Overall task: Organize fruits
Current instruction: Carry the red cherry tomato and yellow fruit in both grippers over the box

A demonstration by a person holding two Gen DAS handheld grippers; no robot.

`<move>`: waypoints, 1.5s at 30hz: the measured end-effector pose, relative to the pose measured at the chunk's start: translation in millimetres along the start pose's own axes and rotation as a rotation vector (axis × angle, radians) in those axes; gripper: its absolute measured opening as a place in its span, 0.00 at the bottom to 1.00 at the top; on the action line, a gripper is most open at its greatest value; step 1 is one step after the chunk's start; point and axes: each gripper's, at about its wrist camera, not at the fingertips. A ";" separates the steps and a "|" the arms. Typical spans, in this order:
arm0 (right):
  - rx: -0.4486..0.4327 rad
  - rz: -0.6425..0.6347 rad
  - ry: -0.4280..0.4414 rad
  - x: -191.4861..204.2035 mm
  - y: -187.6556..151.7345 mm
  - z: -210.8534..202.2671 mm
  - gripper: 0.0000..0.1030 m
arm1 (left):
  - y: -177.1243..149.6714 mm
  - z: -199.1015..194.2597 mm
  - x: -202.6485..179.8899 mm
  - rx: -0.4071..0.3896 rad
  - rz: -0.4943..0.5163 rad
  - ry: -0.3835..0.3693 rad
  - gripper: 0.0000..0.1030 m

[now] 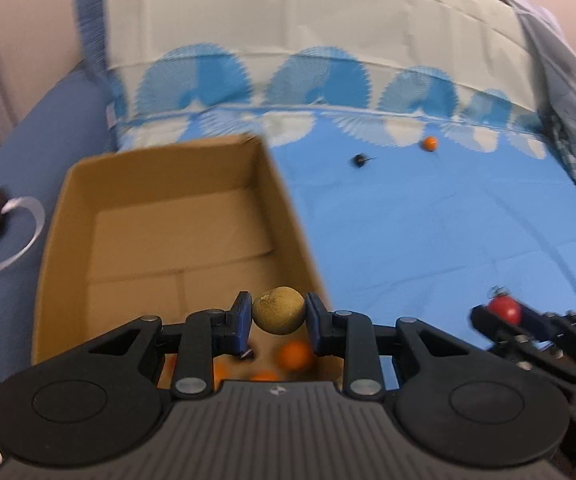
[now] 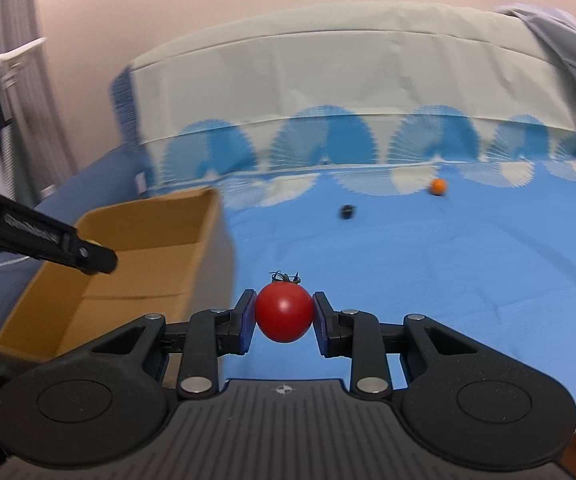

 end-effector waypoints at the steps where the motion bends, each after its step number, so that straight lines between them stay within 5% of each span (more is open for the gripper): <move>1: -0.002 -0.019 0.009 8.8 1.1 -3.4 0.30 | -3.5 -3.0 9.1 0.002 -0.012 0.010 0.31; 16: 0.021 -0.214 0.091 88.0 12.0 -17.5 0.30 | -39.1 -41.1 103.8 -0.039 -0.159 0.117 0.31; 28: 0.014 -0.330 0.147 122.3 8.7 -24.2 0.30 | -54.4 -49.6 107.9 -0.048 -0.177 0.133 0.31; 45: 0.036 -0.312 0.144 123.6 5.4 -19.7 0.30 | -55.8 -42.6 112.9 -0.031 -0.189 0.128 0.31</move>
Point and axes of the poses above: each gripper's, at about its wrist camera, not at the fingertips, and z roughly the way its jaws point, x to its left, y to its top, and after that the axes turned 9 degrees about -z, right-handed
